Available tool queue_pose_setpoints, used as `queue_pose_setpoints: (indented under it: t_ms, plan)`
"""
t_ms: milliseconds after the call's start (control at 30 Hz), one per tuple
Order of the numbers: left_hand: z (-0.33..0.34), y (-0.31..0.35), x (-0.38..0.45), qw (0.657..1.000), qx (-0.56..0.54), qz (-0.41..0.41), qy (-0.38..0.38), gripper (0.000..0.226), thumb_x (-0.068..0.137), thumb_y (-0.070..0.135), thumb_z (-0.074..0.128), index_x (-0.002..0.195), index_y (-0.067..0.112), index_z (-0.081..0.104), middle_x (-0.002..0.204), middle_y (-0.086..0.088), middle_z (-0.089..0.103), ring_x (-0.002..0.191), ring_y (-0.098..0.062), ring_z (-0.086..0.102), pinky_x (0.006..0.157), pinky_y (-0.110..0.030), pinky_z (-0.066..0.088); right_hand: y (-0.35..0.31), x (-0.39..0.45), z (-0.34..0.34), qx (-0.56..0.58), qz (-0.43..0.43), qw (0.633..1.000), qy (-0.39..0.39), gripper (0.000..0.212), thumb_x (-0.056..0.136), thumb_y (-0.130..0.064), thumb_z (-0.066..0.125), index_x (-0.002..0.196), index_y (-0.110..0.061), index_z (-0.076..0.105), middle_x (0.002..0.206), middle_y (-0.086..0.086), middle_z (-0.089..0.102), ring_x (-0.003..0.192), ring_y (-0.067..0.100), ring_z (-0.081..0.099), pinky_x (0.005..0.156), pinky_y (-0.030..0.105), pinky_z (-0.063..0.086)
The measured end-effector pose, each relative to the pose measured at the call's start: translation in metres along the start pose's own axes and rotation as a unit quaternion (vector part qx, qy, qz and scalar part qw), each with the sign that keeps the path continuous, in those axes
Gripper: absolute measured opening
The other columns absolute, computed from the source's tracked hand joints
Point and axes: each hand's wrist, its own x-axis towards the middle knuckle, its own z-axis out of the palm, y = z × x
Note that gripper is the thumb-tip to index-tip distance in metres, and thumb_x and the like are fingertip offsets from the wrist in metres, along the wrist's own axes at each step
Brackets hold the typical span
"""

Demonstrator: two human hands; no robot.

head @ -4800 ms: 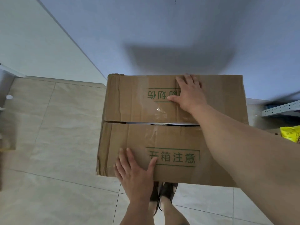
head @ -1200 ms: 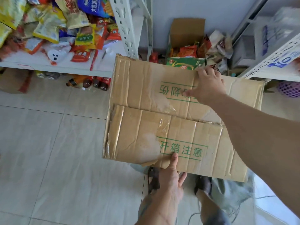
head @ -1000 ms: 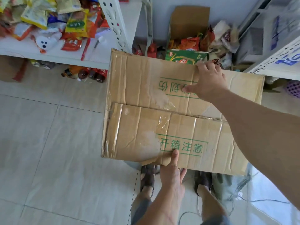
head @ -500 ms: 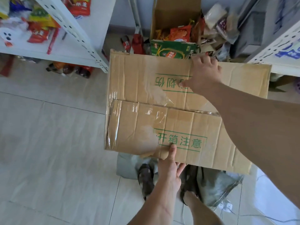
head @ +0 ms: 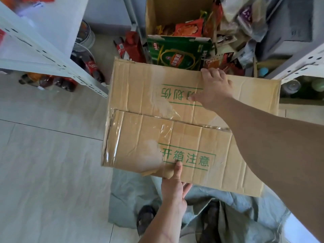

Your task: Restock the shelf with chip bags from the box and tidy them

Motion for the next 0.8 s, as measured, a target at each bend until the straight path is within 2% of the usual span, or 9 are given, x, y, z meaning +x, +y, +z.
queue_pose_setpoints:
  t_ms: [167, 300, 500, 633, 733, 800]
  plan:
    - [0.007, 0.004, 0.028, 0.999, 0.009, 0.021, 0.024, 0.059, 0.073, 0.044, 0.086, 0.124, 0.027, 0.063, 0.118, -0.007, 0.074, 0.099, -0.029, 0.073, 0.087, -0.044, 0.062, -0.003, 0.021, 0.024, -0.015, -0.018, 0.999, 0.027, 0.099, 0.081, -0.053, 0.075, 0.157, -0.022, 0.019, 0.163, 0.005, 0.022, 0.153, 0.029, 0.009, 0.123, 0.050, 0.012]
    - [0.008, 0.004, 0.029, 0.999, 0.010, 0.022, 0.035, 0.056, 0.075, 0.044, 0.085, 0.122, 0.023, 0.062, 0.117, -0.009, 0.073, 0.097, -0.030, 0.072, 0.085, -0.044, 0.062, -0.004, 0.024, 0.026, -0.019, -0.021, 0.999, 0.020, 0.100, 0.085, -0.052, 0.071, 0.159, -0.022, 0.011, 0.165, 0.004, 0.014, 0.154, 0.028, 0.001, 0.124, 0.048, 0.008]
    - [0.003, 0.011, 0.017, 0.999, -0.018, 0.033, 0.033, 0.038, 0.089, 0.032, 0.076, 0.119, 0.018, 0.059, 0.108, -0.013, 0.074, 0.093, -0.030, 0.072, 0.083, -0.043, 0.059, -0.011, 0.022, 0.019, -0.011, -0.024, 1.000, -0.002, 0.096, 0.085, -0.047, 0.073, 0.158, -0.021, 0.016, 0.164, 0.003, 0.019, 0.154, 0.026, 0.006, 0.124, 0.047, 0.009]
    - [0.001, 0.015, 0.017, 0.998, -0.018, 0.032, 0.047, 0.038, 0.090, 0.030, 0.075, 0.120, 0.015, 0.058, 0.106, -0.014, 0.075, 0.092, -0.030, 0.073, 0.070, -0.038, 0.060, -0.012, 0.023, 0.022, -0.027, -0.029, 0.999, -0.031, 0.099, 0.086, -0.046, 0.073, 0.159, -0.022, 0.010, 0.166, 0.002, 0.013, 0.155, 0.026, 0.000, 0.124, 0.049, 0.009]
    - [-0.001, 0.021, 0.018, 0.999, 0.007, 0.000, 0.044, 0.046, 0.084, 0.040, 0.079, 0.119, 0.016, 0.060, 0.112, -0.012, 0.073, 0.098, -0.032, 0.071, 0.078, -0.042, 0.063, -0.018, 0.020, 0.017, -0.026, -0.017, 0.998, -0.053, 0.096, 0.089, -0.043, 0.071, 0.159, -0.023, 0.009, 0.167, 0.001, 0.006, 0.155, 0.026, -0.003, 0.123, 0.049, 0.009]
    - [-0.003, 0.026, 0.013, 0.998, 0.046, -0.026, 0.045, 0.050, 0.083, 0.047, 0.079, 0.115, 0.013, 0.060, 0.108, -0.013, 0.071, 0.096, -0.031, 0.071, 0.078, -0.042, 0.063, -0.023, 0.009, 0.015, -0.015, -0.017, 0.999, -0.036, 0.088, 0.091, -0.039, 0.068, 0.158, -0.022, 0.013, 0.167, 0.002, 0.008, 0.154, 0.025, 0.001, 0.123, 0.049, 0.013]
